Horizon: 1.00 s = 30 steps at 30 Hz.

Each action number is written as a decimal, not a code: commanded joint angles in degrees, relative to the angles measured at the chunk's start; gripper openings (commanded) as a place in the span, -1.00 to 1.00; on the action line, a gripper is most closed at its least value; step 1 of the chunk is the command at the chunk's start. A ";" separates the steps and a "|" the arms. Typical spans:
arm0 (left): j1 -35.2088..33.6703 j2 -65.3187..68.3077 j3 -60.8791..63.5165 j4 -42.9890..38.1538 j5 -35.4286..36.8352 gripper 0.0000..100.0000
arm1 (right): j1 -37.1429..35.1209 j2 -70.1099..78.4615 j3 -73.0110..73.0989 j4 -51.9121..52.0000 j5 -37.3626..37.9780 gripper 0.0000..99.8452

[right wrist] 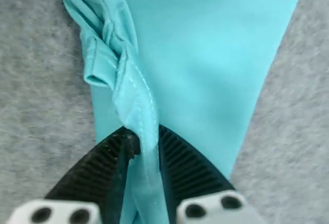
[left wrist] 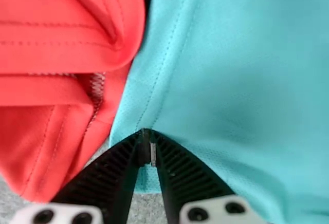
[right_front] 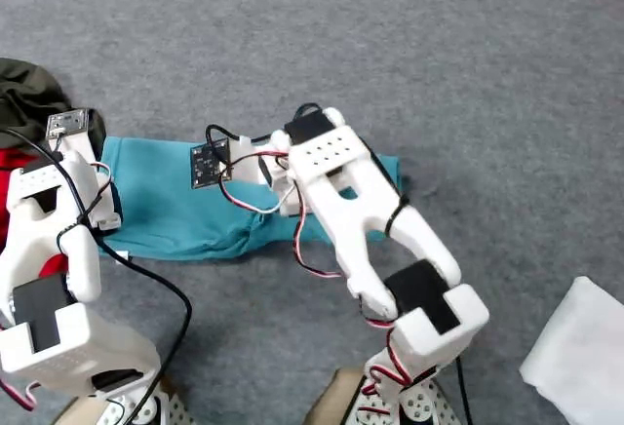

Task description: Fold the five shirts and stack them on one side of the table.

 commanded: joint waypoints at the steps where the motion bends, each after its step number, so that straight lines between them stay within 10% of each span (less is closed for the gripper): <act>1: 0.53 -2.15 -0.09 -0.70 0.26 -0.96 | 0.48 0.84 -5.41 0.35 2.81 -0.99; 13: 0.53 -2.15 -0.09 -0.70 0.26 -0.96 | 0.57 5.49 -11.21 0.35 3.08 -0.48; 30: 0.53 -2.15 -0.09 -0.70 0.26 -0.96 | 2.51 -1.27 -7.69 16.18 1.76 -0.90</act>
